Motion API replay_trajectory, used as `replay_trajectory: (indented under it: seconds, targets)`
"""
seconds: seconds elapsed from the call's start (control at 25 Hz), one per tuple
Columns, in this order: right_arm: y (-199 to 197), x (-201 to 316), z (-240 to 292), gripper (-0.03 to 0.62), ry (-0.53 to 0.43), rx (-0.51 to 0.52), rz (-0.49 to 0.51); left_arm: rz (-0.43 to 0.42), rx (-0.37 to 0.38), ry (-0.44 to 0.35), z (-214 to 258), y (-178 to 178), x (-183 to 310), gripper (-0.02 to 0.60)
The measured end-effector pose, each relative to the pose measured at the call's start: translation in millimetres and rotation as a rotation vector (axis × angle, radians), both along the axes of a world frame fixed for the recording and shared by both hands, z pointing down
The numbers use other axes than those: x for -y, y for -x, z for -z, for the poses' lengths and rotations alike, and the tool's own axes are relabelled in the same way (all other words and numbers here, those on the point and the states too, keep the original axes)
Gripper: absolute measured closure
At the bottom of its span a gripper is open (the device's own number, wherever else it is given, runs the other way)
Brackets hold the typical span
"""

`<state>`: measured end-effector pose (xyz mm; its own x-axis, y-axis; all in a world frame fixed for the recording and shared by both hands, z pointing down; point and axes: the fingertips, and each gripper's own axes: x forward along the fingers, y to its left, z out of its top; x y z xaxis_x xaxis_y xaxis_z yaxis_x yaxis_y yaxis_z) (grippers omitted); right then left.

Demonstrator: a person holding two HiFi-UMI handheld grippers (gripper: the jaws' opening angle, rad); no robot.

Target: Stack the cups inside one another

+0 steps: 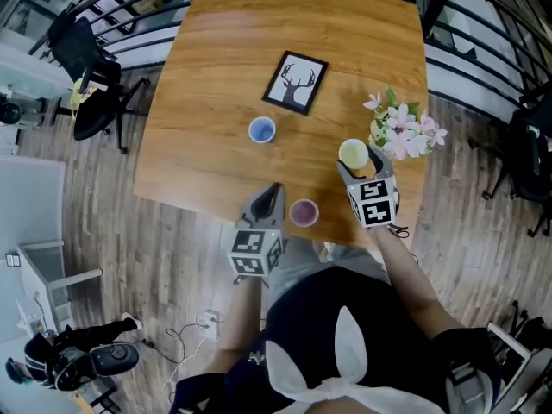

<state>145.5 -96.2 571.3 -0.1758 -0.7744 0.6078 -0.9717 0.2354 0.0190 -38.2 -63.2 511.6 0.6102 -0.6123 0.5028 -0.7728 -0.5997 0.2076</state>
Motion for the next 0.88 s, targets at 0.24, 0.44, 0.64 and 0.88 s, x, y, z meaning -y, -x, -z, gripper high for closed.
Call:
replay_trajectory:
  seconds: [0.24,0.44,0.64,0.88]
  targets:
    - [8,-9,28,0.264,-0.045,-0.006,0.049,0.037,-0.012,-0.023,10,5,-10,0.549]
    - [9,-17,48,0.264,-0.081,-0.008,0.076,0.073,-0.022,-0.051,19,9,-16,0.549]
    - [15,-28,65,0.264,-0.106,-0.009,0.104,0.100,-0.032,-0.073,28,17,-20,0.549]
    - [29,-39,79,0.264,-0.128,-0.009,0.163,0.109,-0.028,-0.071,31,22,-22,0.549]
